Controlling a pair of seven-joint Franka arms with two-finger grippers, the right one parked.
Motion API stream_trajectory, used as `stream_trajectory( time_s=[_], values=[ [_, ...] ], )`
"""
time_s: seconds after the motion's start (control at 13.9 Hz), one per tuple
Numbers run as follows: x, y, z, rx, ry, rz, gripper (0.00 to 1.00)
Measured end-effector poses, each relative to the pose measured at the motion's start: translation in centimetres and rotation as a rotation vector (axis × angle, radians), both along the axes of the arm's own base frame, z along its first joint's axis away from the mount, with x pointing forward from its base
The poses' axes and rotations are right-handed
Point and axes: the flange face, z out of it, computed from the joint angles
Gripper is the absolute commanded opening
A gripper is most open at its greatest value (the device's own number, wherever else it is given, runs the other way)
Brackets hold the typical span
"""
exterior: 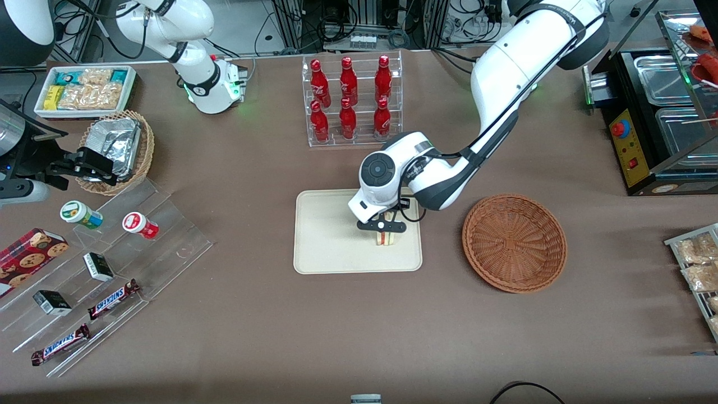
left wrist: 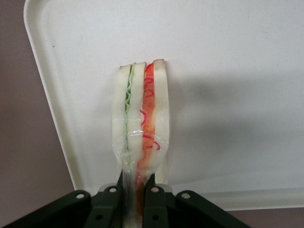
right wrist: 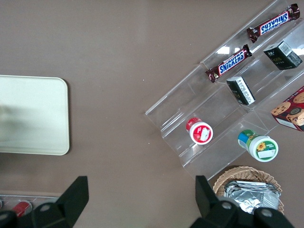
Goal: Place sandwich from basket to tray
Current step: 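Lower the sandwich onto the white tray and open the left gripper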
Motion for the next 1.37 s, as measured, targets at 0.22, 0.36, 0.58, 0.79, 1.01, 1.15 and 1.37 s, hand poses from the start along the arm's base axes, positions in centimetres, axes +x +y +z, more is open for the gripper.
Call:
stream_trajectory(
  time_s=[0.22,0.36,0.58,0.79,1.01,1.15,1.37],
  values=[
    [0.3,0.0,-0.1,-0.001,-0.001,0.019,1.0],
    [0.6,0.2,0.0,0.0,-0.004,0.038,1.0],
    [2.0,0.4,1.4,-0.004,-0.023,0.08,1.0],
    [3.4,1.2,3.1,0.03,-0.022,0.114,1.0],
    [5.7,2.7,5.6,0.052,-0.025,0.167,1.0],
    [6.7,3.0,8.7,0.036,-0.027,0.199,1.0],
    [7.7,3.9,15.0,0.028,-0.064,0.232,1.0]
  ],
)
